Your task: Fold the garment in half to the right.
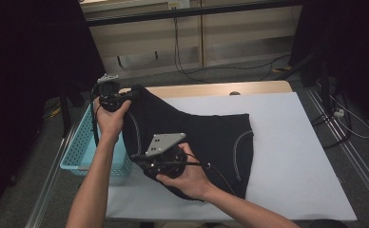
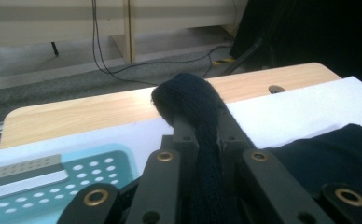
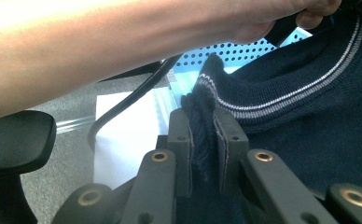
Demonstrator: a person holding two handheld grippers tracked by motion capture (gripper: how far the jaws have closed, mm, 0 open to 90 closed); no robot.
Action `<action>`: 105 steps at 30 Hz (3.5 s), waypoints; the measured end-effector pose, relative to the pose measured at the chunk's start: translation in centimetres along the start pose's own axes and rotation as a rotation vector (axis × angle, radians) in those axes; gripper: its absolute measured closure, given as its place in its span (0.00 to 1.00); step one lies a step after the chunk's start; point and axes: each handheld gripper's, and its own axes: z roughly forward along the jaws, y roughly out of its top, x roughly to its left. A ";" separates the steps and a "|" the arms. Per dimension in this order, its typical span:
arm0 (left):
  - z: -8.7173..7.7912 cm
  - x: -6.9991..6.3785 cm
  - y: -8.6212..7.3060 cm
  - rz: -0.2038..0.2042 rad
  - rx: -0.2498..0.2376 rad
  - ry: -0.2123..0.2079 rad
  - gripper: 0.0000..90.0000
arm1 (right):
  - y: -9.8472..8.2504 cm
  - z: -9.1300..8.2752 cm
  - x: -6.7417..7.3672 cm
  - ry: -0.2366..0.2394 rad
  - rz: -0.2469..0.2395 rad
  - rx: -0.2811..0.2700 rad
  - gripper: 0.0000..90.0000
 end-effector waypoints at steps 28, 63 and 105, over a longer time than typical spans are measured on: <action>3.8 -7.3 -0.1 0.101 0.009 -0.085 0.91 | -4.7 -6.5 -0.8 -0.071 0.035 0.013 0.88; 12.0 -12.5 -3.7 0.045 0.110 -0.217 0.90 | -12.7 -10.9 -1.6 -0.173 0.118 0.103 0.88; 18.2 -19.8 -5.0 0.049 0.165 -0.303 0.91 | -16.7 -15.5 -1.9 -0.249 0.166 0.179 0.87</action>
